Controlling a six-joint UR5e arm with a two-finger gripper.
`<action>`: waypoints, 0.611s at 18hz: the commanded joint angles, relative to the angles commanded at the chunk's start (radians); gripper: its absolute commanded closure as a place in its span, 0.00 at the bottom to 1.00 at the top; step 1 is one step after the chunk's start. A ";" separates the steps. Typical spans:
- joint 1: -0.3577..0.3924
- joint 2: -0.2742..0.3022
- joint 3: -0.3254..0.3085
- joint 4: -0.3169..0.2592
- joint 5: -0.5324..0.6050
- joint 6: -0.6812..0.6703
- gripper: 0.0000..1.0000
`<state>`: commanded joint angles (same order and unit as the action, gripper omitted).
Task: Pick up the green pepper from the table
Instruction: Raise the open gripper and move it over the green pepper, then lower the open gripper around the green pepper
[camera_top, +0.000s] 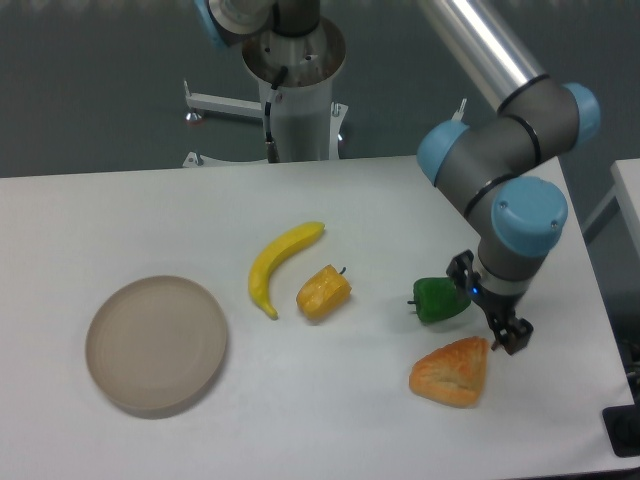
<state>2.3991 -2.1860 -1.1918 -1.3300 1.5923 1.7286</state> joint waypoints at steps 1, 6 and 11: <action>0.006 0.002 -0.006 0.000 -0.003 0.017 0.00; 0.021 0.008 -0.057 0.012 -0.011 0.049 0.00; 0.035 0.015 -0.098 0.028 -0.057 0.072 0.00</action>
<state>2.4344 -2.1706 -1.2900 -1.3023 1.5356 1.8009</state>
